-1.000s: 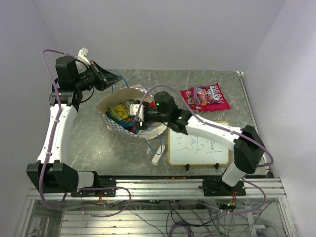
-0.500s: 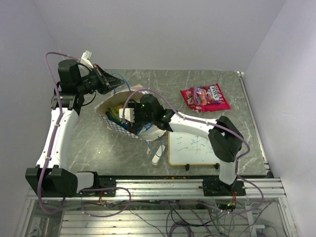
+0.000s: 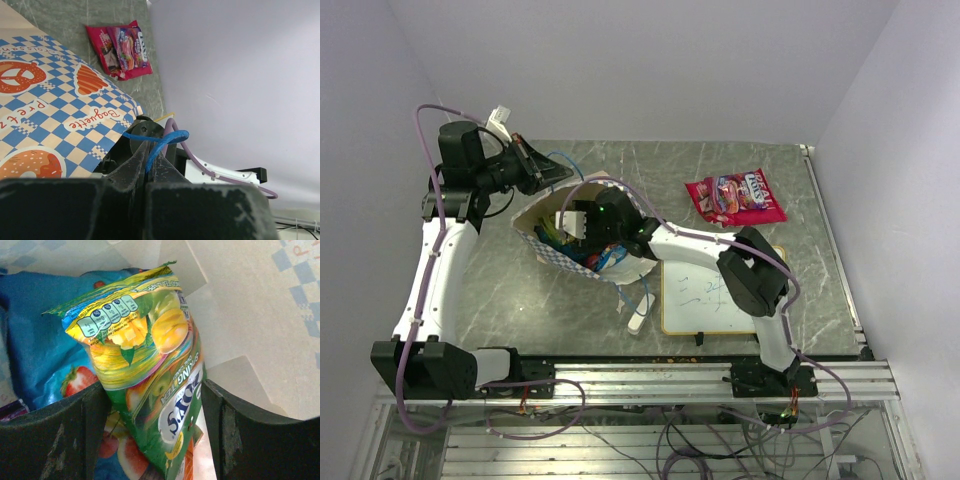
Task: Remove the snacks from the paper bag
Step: Take out the snack from the paper bag.
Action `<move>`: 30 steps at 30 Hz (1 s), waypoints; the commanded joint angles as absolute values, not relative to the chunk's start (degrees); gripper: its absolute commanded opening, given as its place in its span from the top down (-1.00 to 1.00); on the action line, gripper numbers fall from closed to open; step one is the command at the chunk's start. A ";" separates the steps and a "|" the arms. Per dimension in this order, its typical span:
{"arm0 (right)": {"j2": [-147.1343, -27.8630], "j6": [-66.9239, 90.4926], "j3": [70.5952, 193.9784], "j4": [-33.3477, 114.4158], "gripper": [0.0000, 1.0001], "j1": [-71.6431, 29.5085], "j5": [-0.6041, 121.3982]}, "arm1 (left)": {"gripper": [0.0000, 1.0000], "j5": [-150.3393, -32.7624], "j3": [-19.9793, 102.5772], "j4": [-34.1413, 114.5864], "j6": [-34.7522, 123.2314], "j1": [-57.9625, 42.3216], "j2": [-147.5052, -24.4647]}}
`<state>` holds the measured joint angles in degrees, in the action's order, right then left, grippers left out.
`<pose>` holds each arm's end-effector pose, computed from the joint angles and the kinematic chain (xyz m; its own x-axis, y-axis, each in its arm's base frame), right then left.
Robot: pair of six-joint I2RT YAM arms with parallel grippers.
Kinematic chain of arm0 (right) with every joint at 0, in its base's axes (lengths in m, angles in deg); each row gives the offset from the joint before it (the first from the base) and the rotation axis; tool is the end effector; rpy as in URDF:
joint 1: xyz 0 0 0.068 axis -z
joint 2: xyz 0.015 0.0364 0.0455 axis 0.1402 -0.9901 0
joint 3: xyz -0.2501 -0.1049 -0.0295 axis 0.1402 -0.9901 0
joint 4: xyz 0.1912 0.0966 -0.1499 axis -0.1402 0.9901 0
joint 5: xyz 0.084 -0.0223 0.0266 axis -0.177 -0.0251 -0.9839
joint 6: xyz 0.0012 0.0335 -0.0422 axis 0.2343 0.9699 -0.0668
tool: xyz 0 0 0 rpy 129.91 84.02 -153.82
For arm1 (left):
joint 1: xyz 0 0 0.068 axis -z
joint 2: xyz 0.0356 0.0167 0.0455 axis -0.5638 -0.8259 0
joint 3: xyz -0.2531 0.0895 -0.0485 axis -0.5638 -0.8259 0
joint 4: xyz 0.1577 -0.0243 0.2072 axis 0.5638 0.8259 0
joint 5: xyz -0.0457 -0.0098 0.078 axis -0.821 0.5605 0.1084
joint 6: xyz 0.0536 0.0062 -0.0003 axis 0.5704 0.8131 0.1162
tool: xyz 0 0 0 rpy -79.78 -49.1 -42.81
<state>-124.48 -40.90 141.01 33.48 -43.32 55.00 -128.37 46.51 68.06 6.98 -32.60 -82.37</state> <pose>0.2919 0.3785 0.2107 0.4373 -0.5730 -0.6931 -0.8223 0.0575 -0.5662 0.2677 -0.0332 0.4136 -0.7427 -0.5096 -0.4343 0.1922 0.4591 -0.8673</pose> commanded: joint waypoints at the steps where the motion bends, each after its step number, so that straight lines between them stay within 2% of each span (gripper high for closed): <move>1: -126.64 -38.23 143.53 28.91 -0.43 -42.79 57.10 | 0.86 -131.08 48.91 69.32 8.96 -31.97 -82.01; 9: -128.81 -37.50 144.65 28.53 -0.37 -42.22 55.12 | 0.86 -131.36 49.55 70.92 9.91 -31.71 -81.97; 14: -129.09 -36.25 145.44 27.71 -0.22 -42.21 55.14 | 0.86 -130.64 49.72 72.10 10.24 -31.59 -81.87; 15: -128.91 -36.11 145.69 27.76 -0.16 -42.16 54.93 | 0.86 -130.44 49.73 72.20 10.29 -31.58 -81.86; 17: -128.72 -37.22 146.20 28.82 0.09 -41.95 53.73 | 0.86 -130.06 49.81 72.30 10.25 -31.57 -81.77; 19: -128.67 -37.42 146.57 29.63 0.49 -41.73 53.54 | 0.86 -130.03 49.81 72.26 10.20 -31.58 -81.73; 20: -128.38 -37.09 146.39 29.39 0.57 -41.62 54.15 | 0.86 -129.96 49.75 72.15 10.19 -31.58 -81.72; 24: -126.73 -37.44 145.33 29.14 0.63 -41.23 54.73 | 0.86 -129.59 49.55 72.19 10.23 -31.53 -81.43; 27: -125.53 -37.51 144.81 29.94 0.95 -41.01 53.37 | 0.86 -129.15 49.33 71.85 9.89 -31.52 -81.25; 30: -123.99 -37.50 143.90 30.46 1.00 -41.01 50.99 | 0.86 -128.56 49.03 71.09 9.22 -31.59 -81.11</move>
<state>-127.93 -37.51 144.75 30.40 -41.46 53.97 -128.85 47.50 72.13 9.47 -32.21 -82.48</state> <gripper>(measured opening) 0.013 0.072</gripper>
